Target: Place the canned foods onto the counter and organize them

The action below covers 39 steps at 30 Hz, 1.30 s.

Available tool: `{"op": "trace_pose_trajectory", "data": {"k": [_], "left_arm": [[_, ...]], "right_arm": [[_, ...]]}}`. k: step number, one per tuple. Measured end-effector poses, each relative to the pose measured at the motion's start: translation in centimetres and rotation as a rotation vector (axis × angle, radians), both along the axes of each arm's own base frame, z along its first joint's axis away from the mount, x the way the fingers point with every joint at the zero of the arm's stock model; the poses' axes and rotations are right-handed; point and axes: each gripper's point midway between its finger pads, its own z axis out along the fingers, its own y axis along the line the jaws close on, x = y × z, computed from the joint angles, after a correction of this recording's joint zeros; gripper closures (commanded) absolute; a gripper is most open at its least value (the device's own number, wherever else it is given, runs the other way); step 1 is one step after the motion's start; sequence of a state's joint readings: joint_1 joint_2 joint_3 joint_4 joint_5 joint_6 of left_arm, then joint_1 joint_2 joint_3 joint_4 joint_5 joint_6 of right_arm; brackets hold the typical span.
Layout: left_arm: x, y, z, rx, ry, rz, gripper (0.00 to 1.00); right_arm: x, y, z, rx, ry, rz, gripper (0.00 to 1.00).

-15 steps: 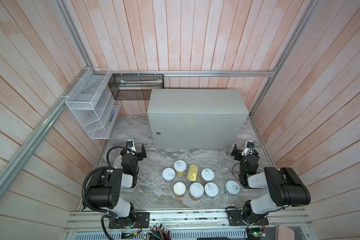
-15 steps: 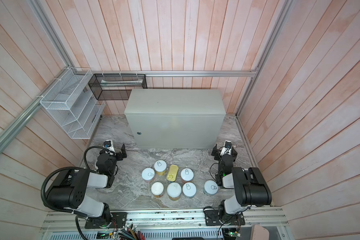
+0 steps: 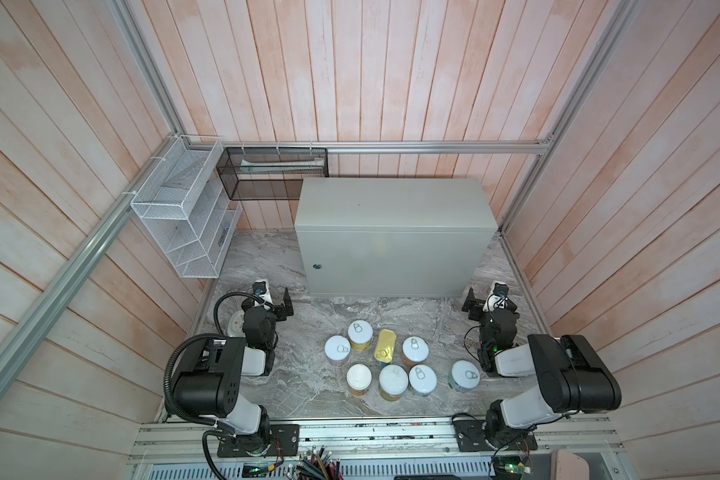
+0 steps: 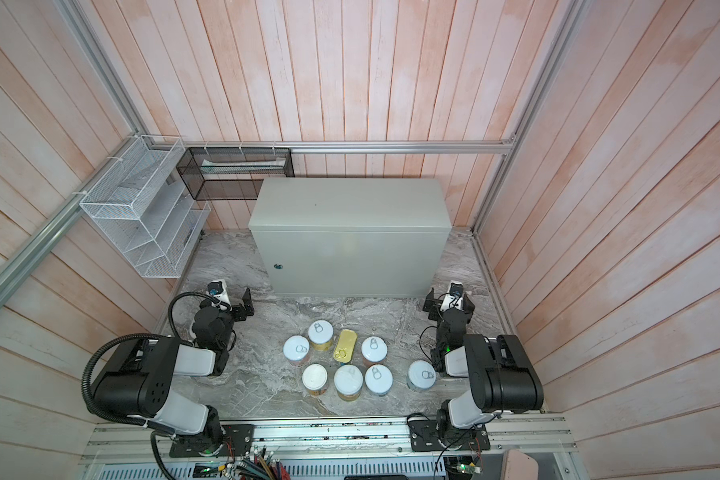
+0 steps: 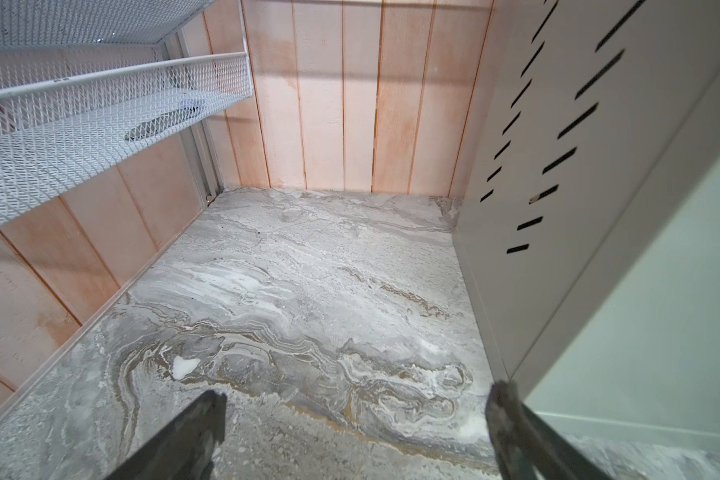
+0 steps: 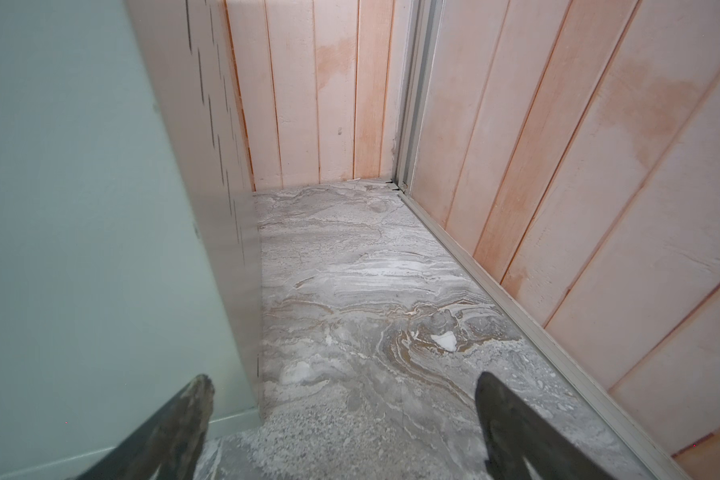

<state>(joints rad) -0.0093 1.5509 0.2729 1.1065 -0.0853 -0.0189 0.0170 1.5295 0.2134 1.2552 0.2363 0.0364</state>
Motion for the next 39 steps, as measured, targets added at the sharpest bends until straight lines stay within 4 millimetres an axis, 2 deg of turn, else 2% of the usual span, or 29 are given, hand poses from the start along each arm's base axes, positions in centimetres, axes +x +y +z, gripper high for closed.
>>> {"op": "trace_pose_trajectory", "data": {"k": [24, 26, 28, 31, 33, 39], "left_arm": [[0.0, 0.0, 0.1, 0.000, 0.012, 0.000, 0.00], [0.6, 0.0, 0.7, 0.000, 0.032, -0.002, 0.00], [1.6, -0.2, 2.8, -0.001, 0.019, -0.007, 0.00], [2.3, -0.8, 6.1, -0.008, -0.026, -0.002, 0.00], [2.2, -1.5, 6.9, -0.023, -0.029, -0.001, 0.00], [0.9, -3.3, 6.2, -0.079, 0.068, 0.014, 0.00]], "right_arm": [[0.1, 0.0, -0.5, 0.004, 0.021, 0.016, 0.02], [0.1, 0.0, -0.4, 0.005, 0.020, 0.015, 0.02], [0.2, -0.2, -0.2, 0.003, 0.028, 0.003, 0.02], [1.3, -0.2, 1.7, -0.001, 0.010, -0.013, 0.02], [1.6, 0.2, 3.4, -0.008, -0.021, -0.011, 0.02], [0.6, 1.7, 8.0, 0.009, -0.109, 0.019, 0.02]]}}
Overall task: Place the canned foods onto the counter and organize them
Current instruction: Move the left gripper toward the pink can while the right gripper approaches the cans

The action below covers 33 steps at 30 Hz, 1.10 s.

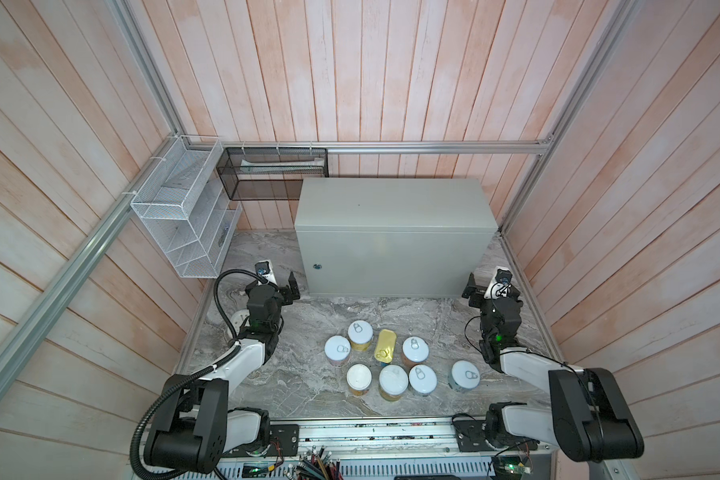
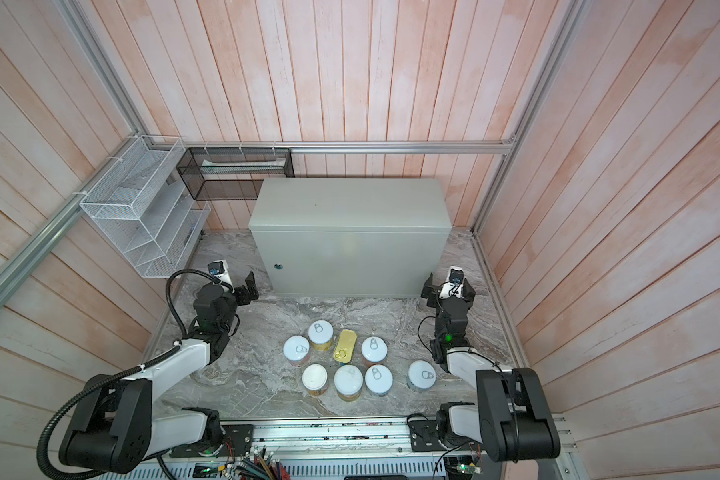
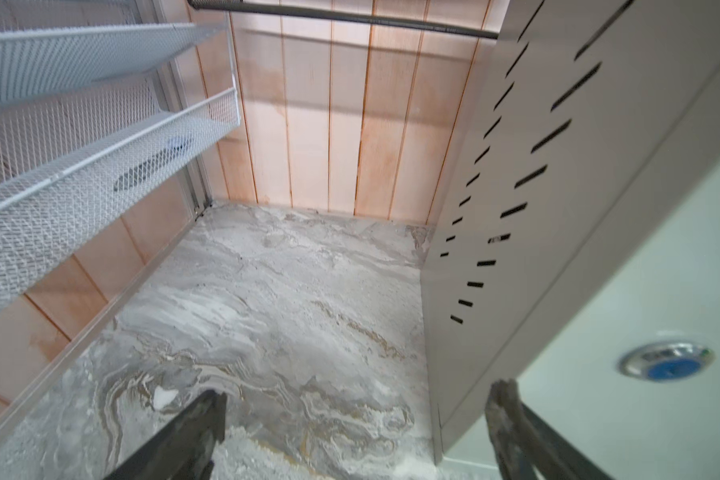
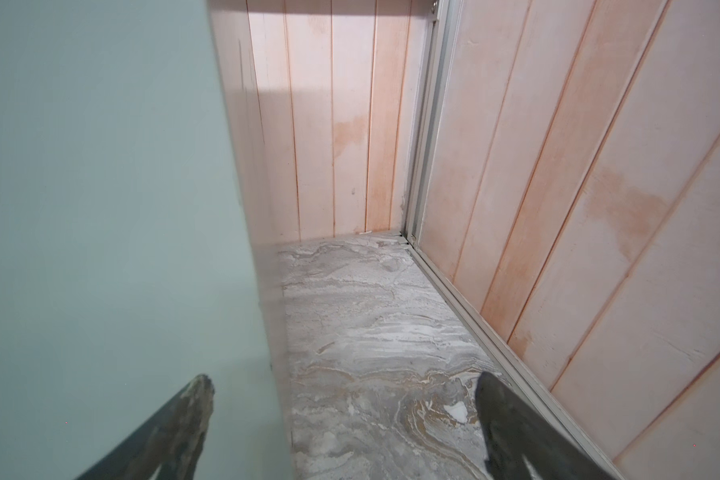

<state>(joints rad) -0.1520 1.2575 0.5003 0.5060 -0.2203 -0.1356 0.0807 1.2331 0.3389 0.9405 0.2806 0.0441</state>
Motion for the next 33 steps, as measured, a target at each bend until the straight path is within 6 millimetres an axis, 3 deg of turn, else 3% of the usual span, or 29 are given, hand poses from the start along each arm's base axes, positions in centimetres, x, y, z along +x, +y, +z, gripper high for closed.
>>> {"op": "trace_pose_trajectory", "data": {"k": [3, 6, 9, 14, 19, 24, 28, 33], "left_arm": [[-0.9, -1.8, 0.5, 0.012, 0.039, -0.021, 0.00], [-1.7, -3.8, 2.2, 0.015, 0.051, -0.038, 0.00], [-2.5, -5.3, 3.8, -0.013, 0.055, -0.059, 0.00], [-3.9, -6.5, 3.0, -0.051, 0.141, -0.079, 0.00], [-5.6, -7.3, 0.5, -0.071, 0.267, -0.128, 0.00], [-6.8, -7.3, 0.7, -0.114, 0.276, -0.139, 0.00], [-7.2, -7.3, 1.0, -0.138, 0.272, -0.144, 0.00], [-7.4, -7.4, 0.6, -0.145, 0.287, -0.145, 0.00]], "right_arm": [[0.4, -0.2, 2.9, 0.076, -0.026, -0.013, 0.02], [1.4, 0.2, 5.7, 0.135, -0.022, 0.000, 0.02], [1.4, 1.4, 6.5, 0.178, 0.006, 0.069, 0.02], [0.4, 5.8, 4.3, 0.209, 0.137, 0.231, 0.02], [-1.3, 12.5, 3.1, 0.181, 0.273, 0.410, 0.02], [-2.7, 17.6, 2.6, 0.122, 0.382, 0.517, 0.02], [-4.6, 21.8, 0.3, 0.056, 0.494, 0.611, 0.02], [-6.7, 25.5, -2.5, 0.011, 0.611, 0.708, 0.02]]}}
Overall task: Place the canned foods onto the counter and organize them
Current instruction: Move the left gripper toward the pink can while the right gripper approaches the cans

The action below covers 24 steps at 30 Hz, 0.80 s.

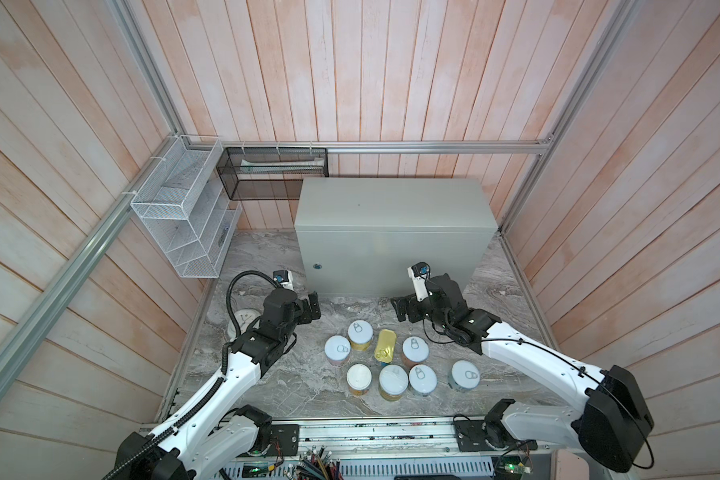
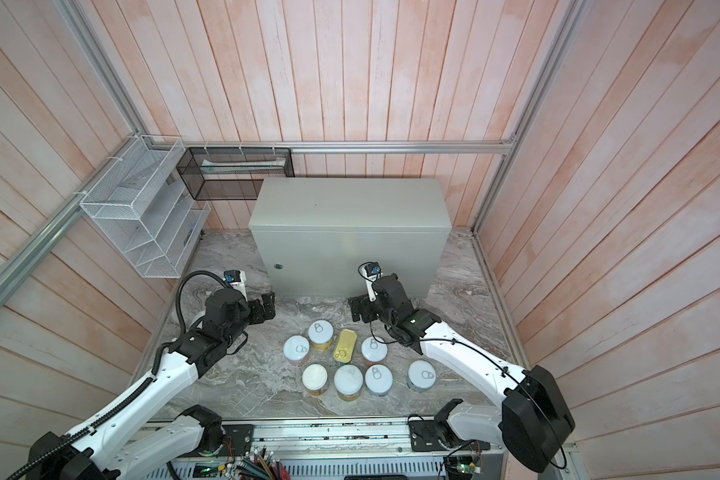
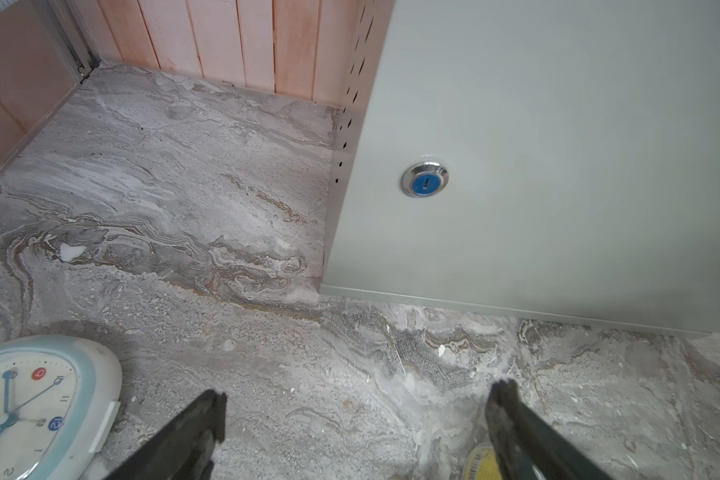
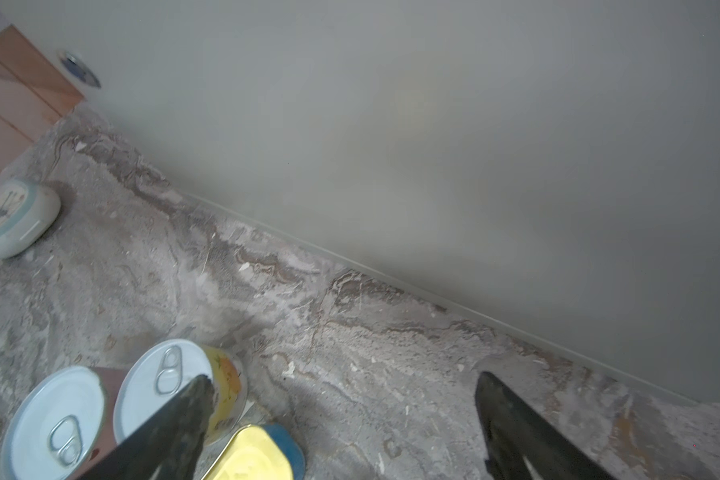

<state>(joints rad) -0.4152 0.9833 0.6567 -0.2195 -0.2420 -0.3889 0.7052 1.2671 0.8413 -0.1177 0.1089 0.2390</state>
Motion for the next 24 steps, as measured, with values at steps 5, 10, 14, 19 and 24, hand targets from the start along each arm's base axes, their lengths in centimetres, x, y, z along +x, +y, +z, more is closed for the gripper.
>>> {"op": "trace_pose_trajectory", "data": {"k": [5, 10, 14, 19, 24], "left_arm": [[-0.1, 0.0, -0.3, -0.010, 0.011, 0.007, 0.00], [-0.2, 0.1, -0.8, -0.022, 0.023, 0.017, 0.00], [-0.2, 0.0, -1.1, -0.027, 0.034, 0.023, 0.00], [-0.1, 0.0, -1.6, -0.027, 0.050, 0.027, 0.00], [0.0, 0.0, -1.9, -0.029, 0.059, 0.030, 0.00]], "right_arm": [[-1.4, 3.7, -0.5, -0.018, 0.036, 0.095, 0.02], [-2.2, 5.6, -1.8, -0.043, 0.075, 0.146, 0.04], [-3.1, 6.5, -3.5, -0.067, 0.119, 0.185, 0.03], [-4.4, 7.7, -4.9, -0.064, 0.173, 0.237, 0.03], [-5.0, 8.4, -5.7, -0.069, 0.201, 0.260, 0.04]]}}
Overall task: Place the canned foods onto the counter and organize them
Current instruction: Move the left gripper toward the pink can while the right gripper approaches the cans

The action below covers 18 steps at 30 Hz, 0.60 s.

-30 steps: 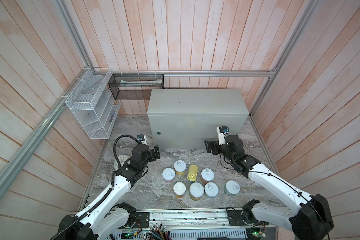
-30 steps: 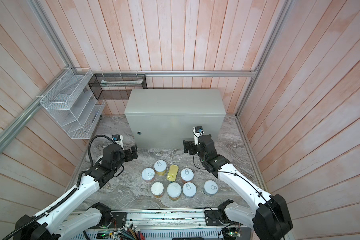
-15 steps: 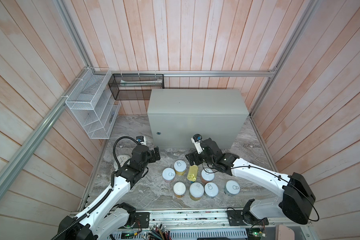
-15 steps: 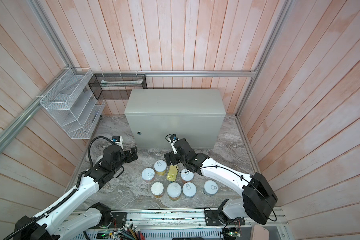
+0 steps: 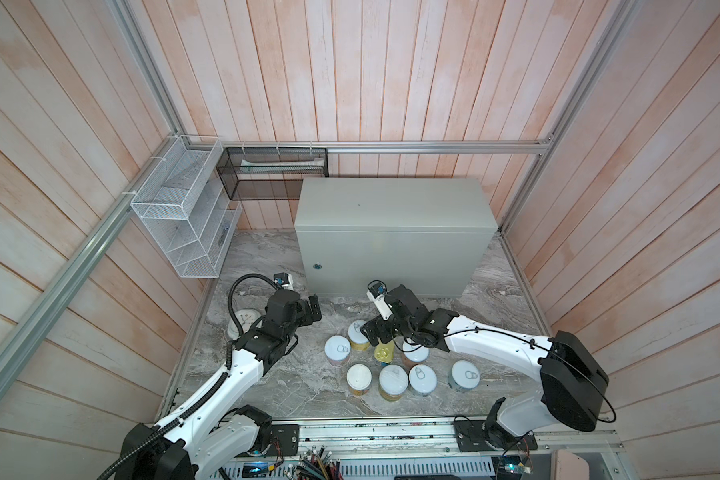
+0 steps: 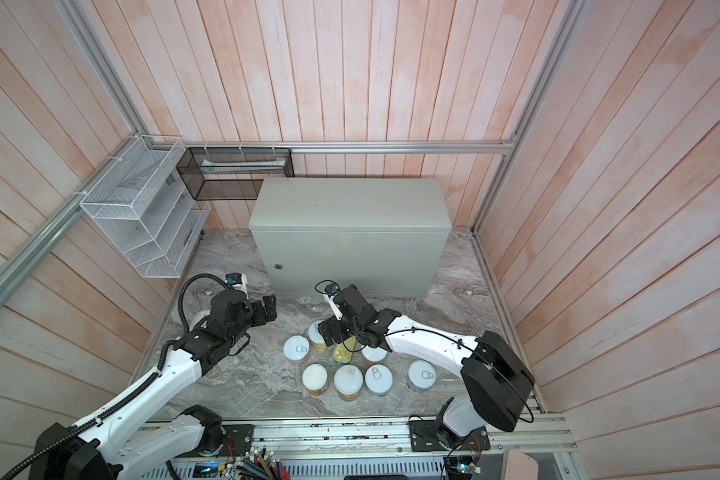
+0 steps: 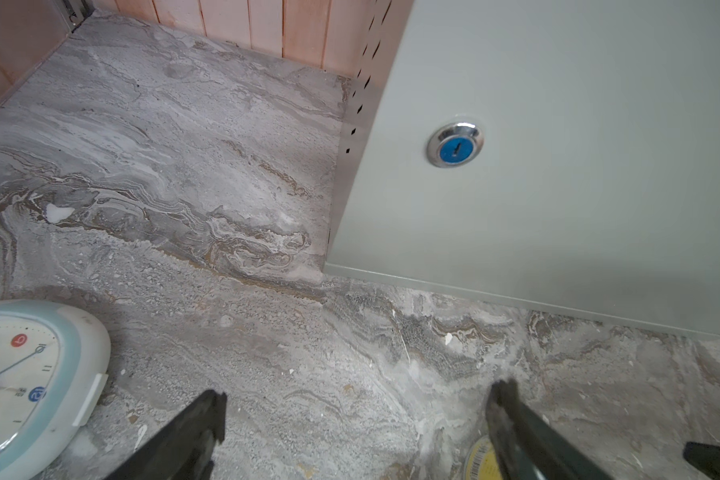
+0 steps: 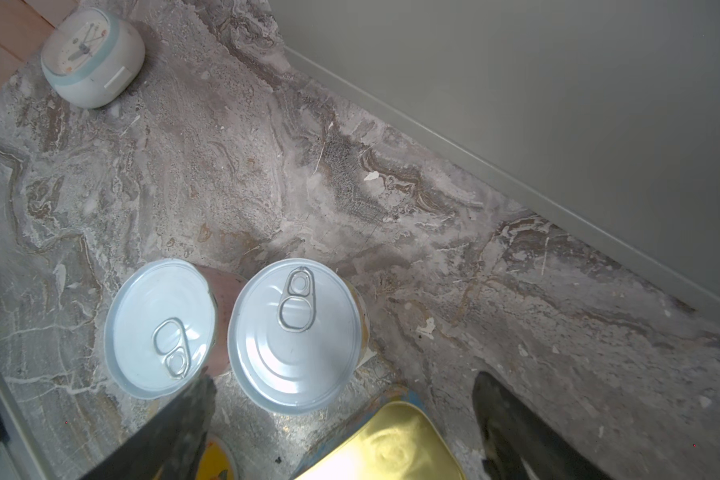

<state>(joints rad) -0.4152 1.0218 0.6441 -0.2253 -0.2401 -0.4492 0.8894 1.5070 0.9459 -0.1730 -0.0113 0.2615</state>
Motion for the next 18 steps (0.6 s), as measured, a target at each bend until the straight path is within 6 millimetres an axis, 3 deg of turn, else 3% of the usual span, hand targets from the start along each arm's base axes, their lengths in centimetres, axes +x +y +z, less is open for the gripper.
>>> {"op": "trace_pose_trajectory", "data": {"k": [11, 18], "left_arm": [[-0.6, -0.8, -0.8, -0.033, 0.045, -0.035, 0.00], [-3.7, -3.2, -3.5, -0.107, 0.200, -0.135, 0.00]], "right_arm": [[-0.1, 0.4, -0.8, -0.011, 0.019, 0.010, 0.04], [-0.1, 0.4, -0.8, -0.011, 0.019, 0.010, 0.03]]}}
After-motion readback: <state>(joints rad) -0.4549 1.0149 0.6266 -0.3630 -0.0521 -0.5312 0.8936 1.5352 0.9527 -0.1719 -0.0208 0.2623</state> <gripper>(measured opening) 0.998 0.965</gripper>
